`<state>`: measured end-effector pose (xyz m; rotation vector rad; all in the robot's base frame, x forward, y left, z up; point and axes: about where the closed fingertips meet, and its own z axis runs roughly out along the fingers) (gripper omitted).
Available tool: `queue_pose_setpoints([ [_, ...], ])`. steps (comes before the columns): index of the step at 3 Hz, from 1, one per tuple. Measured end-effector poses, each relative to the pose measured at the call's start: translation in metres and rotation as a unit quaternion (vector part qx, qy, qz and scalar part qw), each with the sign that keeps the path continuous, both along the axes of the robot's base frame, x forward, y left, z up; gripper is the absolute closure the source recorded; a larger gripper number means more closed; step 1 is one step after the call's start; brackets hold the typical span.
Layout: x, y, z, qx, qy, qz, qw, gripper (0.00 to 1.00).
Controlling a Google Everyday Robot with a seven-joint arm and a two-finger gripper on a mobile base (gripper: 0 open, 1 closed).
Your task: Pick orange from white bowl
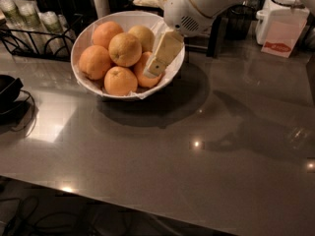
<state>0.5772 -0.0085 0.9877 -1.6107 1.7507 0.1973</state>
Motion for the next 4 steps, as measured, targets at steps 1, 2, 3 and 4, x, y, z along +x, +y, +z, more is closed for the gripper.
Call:
queue_pose_setpoints([
  [1, 0.003, 0.005, -0.005, 0.014, 0.007, -0.001, 0.9999, 0.0],
  [2, 0.014, 0.024, -0.014, 0.031, 0.022, 0.015, 0.9991, 0.0],
  [3, 0.03, 0.04, -0.026, 0.033, 0.042, 0.03, 0.9981, 0.0],
  [4, 0.035, 0.044, -0.028, 0.033, 0.043, 0.034, 0.998, 0.02],
])
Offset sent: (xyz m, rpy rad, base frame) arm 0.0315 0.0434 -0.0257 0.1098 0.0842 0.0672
